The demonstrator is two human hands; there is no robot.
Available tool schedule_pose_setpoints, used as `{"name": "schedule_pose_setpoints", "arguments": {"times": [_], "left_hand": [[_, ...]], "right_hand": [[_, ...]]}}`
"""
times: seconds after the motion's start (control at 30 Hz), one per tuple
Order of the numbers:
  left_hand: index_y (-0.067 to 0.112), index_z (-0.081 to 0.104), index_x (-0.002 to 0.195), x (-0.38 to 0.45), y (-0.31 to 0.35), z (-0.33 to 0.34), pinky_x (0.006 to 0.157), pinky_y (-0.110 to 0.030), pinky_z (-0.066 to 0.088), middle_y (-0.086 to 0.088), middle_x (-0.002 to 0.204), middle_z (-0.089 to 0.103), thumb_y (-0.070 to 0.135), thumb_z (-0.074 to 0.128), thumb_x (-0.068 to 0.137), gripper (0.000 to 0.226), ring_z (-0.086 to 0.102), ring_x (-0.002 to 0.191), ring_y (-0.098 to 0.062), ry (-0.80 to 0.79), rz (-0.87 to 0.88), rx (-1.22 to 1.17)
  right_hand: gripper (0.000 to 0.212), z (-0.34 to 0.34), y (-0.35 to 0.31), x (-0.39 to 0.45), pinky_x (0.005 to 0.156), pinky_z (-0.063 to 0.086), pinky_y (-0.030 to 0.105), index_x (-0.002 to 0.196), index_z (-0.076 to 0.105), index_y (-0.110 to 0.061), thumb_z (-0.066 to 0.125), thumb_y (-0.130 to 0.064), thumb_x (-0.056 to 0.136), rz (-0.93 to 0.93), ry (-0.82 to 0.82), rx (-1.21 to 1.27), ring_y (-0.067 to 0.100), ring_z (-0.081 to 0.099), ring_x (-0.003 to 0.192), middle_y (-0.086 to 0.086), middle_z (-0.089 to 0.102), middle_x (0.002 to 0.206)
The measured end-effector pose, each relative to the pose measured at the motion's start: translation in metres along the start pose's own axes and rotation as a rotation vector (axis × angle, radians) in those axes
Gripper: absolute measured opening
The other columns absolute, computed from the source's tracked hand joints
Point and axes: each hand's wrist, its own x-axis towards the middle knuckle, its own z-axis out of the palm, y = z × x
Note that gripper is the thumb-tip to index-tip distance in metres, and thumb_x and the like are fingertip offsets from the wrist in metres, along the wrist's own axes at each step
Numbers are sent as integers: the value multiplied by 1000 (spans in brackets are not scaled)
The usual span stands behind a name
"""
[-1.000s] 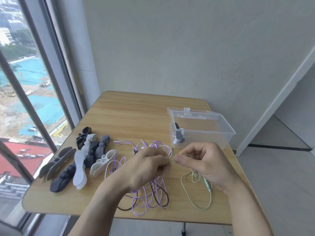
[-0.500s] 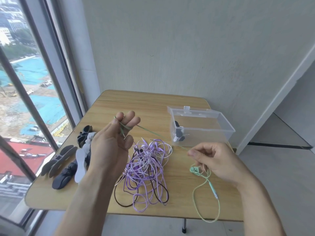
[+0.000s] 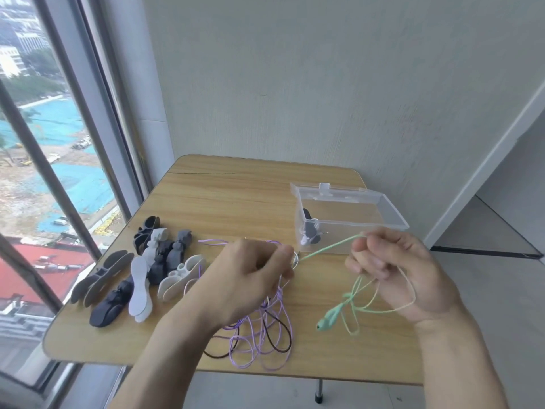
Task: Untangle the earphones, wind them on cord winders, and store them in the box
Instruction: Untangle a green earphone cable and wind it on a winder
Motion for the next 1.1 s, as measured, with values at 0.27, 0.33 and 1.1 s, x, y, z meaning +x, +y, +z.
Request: {"name": "schedule_pose_setpoints", "arguments": {"times": [0.27,0.33,1.1], "left_hand": [[19,48,63,1,12,-4,37,-22,19,-16,61,56,31,47,94,33,39,53,-21,-134,-75,-1024],[14,49,77,1,14,-6,39,-24,18,-20,83,67,26,38,100,29,61,65,-26,-86,-20,-1236],[23,44,58,4,20,11,50,-27,22,-1,53,40,33,54,94,38,30,51,-17,59,-116,-952]], "right_hand": [[30,5,11,5,61,47,27,75,78,-10,87,-38,69,118,247,-410,17,36,54,-2,44,51],[27,7,10,4,59,47,24,79,79,-13,80,-39,74,169,192,-508,15,38,54,1,45,57],[55,14,12,4,53,46,22,73,78,-12,92,-59,50,114,119,-357,9,38,46,-1,48,52]]}}
